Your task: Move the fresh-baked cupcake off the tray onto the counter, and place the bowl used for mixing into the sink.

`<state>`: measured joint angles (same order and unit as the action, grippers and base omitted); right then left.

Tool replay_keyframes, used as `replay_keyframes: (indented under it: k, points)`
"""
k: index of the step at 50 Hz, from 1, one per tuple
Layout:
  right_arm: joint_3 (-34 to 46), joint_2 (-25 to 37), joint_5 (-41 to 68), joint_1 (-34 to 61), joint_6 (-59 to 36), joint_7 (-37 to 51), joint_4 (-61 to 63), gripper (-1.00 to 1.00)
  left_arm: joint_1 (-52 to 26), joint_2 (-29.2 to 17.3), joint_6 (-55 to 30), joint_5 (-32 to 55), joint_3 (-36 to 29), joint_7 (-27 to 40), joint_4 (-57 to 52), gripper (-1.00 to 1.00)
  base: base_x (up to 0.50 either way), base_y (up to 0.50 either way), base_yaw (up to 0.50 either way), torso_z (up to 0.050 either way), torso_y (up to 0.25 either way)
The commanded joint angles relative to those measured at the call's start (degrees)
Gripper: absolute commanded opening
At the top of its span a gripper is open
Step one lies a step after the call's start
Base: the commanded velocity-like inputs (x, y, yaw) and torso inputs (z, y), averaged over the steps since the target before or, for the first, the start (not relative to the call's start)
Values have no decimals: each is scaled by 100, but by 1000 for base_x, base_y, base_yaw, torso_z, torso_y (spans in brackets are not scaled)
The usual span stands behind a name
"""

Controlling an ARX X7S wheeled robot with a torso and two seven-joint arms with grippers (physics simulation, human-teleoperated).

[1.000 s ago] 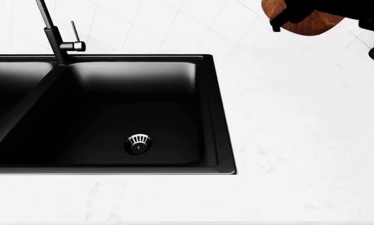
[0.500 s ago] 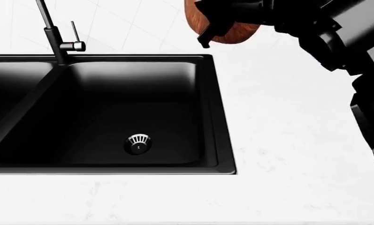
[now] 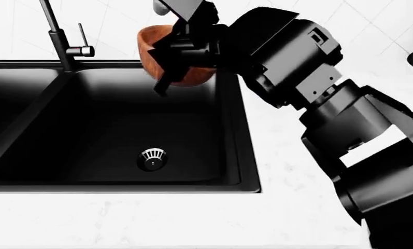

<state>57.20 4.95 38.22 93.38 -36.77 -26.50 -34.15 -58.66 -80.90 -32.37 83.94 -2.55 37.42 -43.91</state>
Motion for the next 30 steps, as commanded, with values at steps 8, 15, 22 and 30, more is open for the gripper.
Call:
replay_keyframes:
  k: [8,15,22,30]
  points:
    - [2561,-494,1978,123,1195,552,-783,-100,1336,-26,-94,58,1478,-66,-73,100,0,0,0,0,0]
    - [3158,-494,2266,69,1157,600,-699,-100,1568,145,-291,39,1843,-112,-107,100,0,0,0,0,1]
    - [3145,-495,2239,-20,1067,650,-519,-100,1867,358,-588,14,2368,-215,-123,100,0,0,0,0,0]
    - [3146,-495,2230,-107,867,559,-406,-100,2091,540,-845,10,2773,-288,-183,100,0,0,0,0,0]
